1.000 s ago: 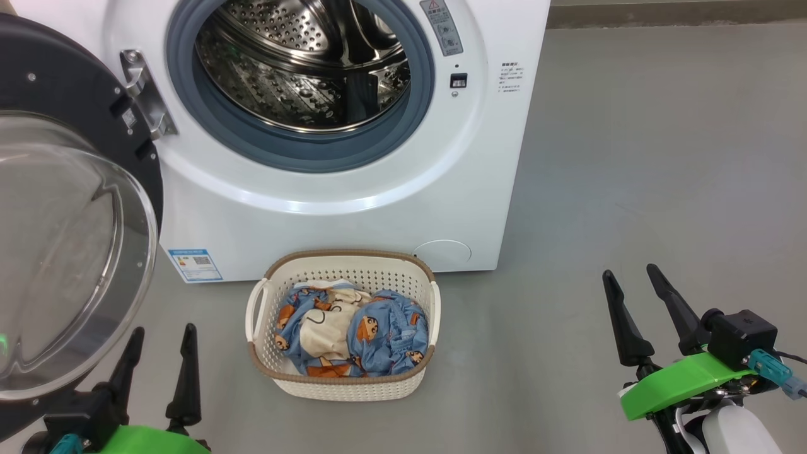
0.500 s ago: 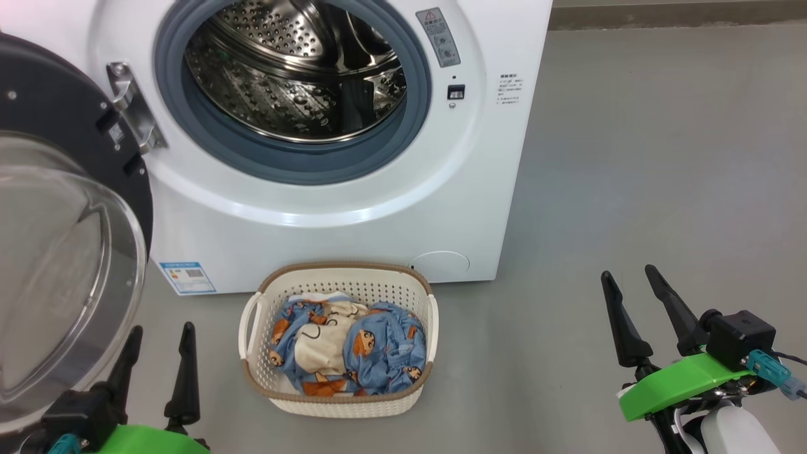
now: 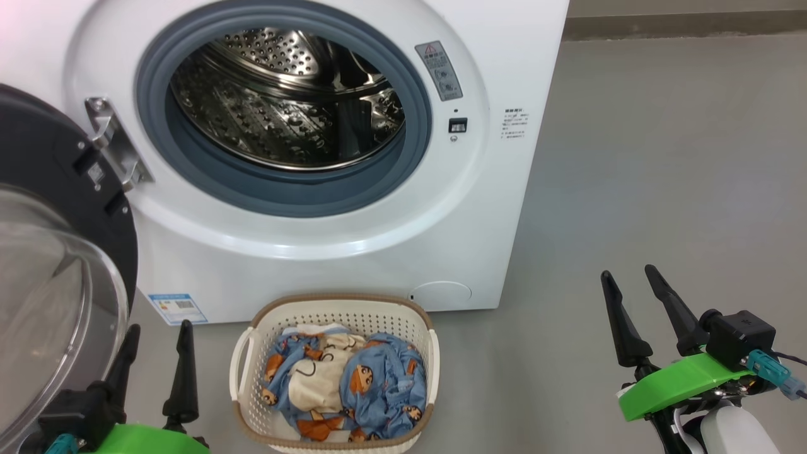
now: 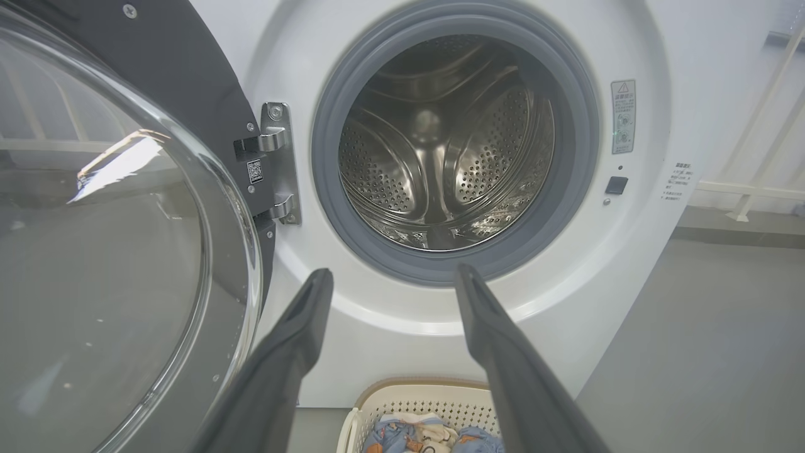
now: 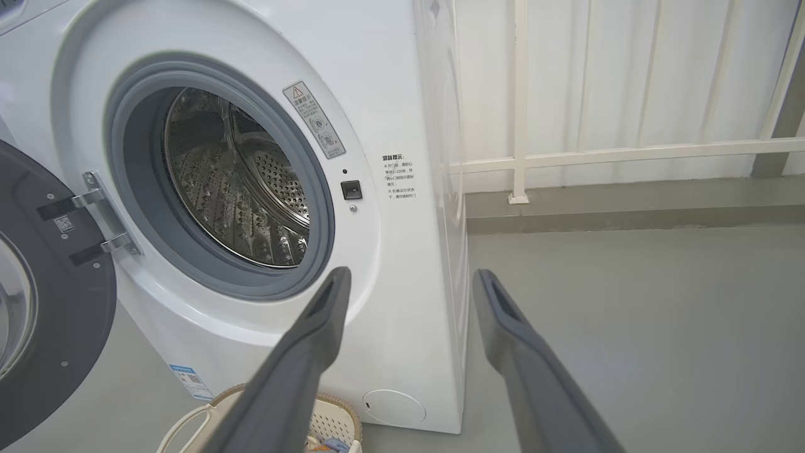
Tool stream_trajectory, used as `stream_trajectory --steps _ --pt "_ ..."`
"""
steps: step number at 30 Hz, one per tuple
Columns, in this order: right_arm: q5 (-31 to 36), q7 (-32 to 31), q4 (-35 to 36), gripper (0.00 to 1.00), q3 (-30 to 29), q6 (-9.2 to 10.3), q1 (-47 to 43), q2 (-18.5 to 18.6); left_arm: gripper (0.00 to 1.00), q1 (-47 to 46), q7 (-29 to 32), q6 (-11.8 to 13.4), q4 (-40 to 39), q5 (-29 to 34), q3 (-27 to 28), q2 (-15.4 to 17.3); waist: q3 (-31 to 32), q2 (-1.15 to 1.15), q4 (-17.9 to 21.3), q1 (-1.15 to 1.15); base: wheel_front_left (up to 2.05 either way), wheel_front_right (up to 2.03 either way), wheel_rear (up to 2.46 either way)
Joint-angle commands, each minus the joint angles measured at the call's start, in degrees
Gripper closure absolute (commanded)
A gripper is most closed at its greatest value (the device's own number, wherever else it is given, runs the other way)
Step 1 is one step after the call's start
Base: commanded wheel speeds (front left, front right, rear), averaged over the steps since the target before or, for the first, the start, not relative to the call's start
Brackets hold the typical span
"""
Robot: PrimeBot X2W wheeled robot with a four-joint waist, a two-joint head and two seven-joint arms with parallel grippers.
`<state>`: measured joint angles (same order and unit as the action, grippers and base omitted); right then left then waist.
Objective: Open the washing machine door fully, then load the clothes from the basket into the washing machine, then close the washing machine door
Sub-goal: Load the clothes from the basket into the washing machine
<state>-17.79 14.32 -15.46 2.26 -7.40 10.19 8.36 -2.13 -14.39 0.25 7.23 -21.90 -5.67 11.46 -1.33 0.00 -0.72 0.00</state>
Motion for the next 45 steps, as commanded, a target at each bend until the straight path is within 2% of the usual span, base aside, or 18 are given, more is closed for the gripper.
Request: stream_trajectory --steps 1,11,45 --pt "-0.2 0.7 1.5 0.0 1.1 -0.09 0.7 0.1 0.0 -1.1 -0.6 0.1 -1.7 0.3 2.4 1.0 0.0 0.0 0.0 0.0 1.2 -1.2 0.0" --pt "0.1 0.7 1.8 0.0 0.9 -0.09 0.8 -0.2 0.0 -1.4 -0.6 -0.1 -1.7 0.3 2.8 0.7 -0.5 0.0 -0.2 0.0 0.86 -0.84 -0.02" --pt "0.5 0.7 2.3 0.0 0.9 -0.09 0.9 -0.6 0.0 -1.5 -0.6 0.2 -1.6 1.2 2.9 0.4 -1.5 0.0 -0.3 0.0 0.01 -0.01 0.0"
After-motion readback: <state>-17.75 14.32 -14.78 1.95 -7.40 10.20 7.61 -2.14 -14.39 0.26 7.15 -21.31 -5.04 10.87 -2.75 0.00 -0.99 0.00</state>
